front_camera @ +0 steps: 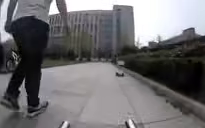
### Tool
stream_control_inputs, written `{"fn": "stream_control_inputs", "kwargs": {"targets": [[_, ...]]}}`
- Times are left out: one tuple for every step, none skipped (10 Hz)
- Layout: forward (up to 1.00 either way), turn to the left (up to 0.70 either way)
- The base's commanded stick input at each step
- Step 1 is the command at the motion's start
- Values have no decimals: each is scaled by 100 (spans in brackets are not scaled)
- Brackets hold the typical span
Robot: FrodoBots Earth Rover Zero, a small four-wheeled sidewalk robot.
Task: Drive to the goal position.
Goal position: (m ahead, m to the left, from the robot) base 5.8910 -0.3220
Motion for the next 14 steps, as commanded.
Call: {"fn": "stream_control_inputs", "kwargs": {"targets": [[100,-12],[100,-34],[100,-40],[100,-37],[100,-22],[100,1],[100,7],[100,2],[100,2],[100,7],[97,0],[87,0],[85,0],[85,0]]}}
